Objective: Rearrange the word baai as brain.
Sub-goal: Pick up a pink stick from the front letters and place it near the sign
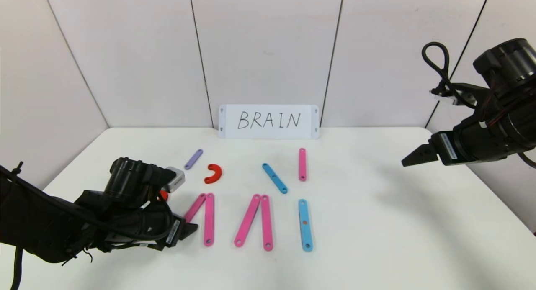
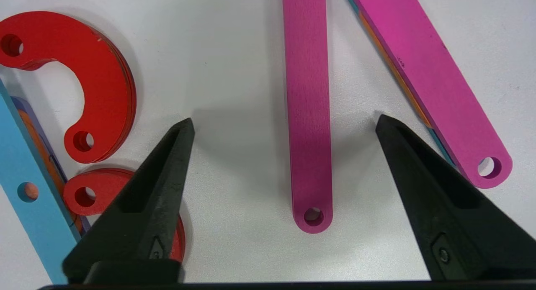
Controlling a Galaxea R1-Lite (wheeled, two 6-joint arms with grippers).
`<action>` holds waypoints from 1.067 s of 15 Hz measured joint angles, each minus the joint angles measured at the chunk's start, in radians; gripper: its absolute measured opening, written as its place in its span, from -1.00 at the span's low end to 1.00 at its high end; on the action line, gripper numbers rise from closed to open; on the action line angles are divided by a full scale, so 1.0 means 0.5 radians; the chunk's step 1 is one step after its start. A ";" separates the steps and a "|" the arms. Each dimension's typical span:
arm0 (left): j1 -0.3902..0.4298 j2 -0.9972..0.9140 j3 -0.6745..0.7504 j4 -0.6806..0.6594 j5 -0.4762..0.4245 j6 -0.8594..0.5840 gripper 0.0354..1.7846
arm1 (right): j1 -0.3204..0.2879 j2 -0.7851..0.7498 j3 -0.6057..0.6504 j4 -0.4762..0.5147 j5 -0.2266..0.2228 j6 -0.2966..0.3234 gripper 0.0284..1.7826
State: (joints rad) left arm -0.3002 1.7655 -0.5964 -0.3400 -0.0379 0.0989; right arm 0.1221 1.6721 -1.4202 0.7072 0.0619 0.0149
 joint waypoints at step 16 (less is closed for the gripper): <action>-0.001 0.004 -0.108 -0.187 0.034 -0.070 -0.73 | 0.020 0.008 0.003 0.000 -0.009 0.001 0.95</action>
State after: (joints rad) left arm -0.3006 1.7674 -0.6504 -0.4334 -0.0206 0.0638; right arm 0.1321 1.6760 -1.4187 0.7070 0.0577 0.0153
